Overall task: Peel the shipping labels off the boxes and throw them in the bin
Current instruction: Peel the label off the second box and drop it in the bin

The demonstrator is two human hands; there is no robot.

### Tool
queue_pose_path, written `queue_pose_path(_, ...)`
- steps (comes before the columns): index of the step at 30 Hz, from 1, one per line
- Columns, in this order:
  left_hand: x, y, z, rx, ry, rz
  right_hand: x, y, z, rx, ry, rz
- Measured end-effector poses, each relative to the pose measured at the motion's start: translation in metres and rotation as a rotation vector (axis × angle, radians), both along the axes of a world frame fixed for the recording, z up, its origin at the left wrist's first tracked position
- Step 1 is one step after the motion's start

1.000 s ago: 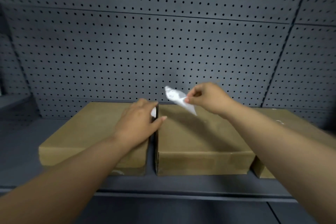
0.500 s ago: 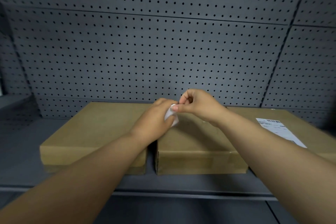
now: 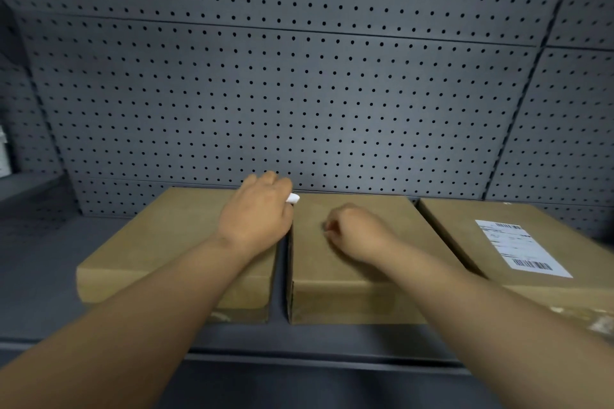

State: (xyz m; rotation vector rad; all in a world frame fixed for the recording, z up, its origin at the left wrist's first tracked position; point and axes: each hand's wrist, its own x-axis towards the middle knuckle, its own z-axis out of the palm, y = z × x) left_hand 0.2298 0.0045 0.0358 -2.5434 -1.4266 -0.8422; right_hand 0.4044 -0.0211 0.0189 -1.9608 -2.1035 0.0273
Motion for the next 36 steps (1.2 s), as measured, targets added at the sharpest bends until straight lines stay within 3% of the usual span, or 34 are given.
queue_pose_path(2,0.000,0.000,-0.001,-0.014,0.037,0.020,-0.020,-0.005,-0.006,0.081,-0.002,0.170)
queue_pose_path(6,-0.007,0.002,-0.003,0.001,0.084,0.075,-0.016,-0.018,-0.006,-0.003,-0.002,0.478)
queue_pose_path(13,-0.009,0.005,-0.006,0.048,0.077,0.104,0.015,0.017,-0.009,0.108,-0.036,0.016)
queue_pose_path(16,-0.005,0.004,-0.007,0.046,0.108,0.090,-0.016,0.018,-0.016,0.151,0.011,0.191)
queue_pose_path(20,-0.006,0.006,-0.007,0.055,0.142,0.055,-0.009,-0.001,-0.012,0.050,0.023,0.448)
queue_pose_path(24,-0.010,0.010,-0.009,0.054,0.168,0.054,0.028,0.015,-0.007,0.020,-0.037,0.269)
queue_pose_path(28,-0.007,0.012,-0.010,0.052,0.183,0.042,0.009,0.043,-0.011,0.095,-0.035,0.060)
queue_pose_path(33,-0.008,0.013,-0.009,0.101,0.203,-0.010,-0.012,0.026,-0.015,0.101,0.017,0.399)
queue_pose_path(36,-0.012,0.013,-0.008,0.114,0.183,-0.028,0.017,0.024,-0.008,0.025,-0.033,0.389)
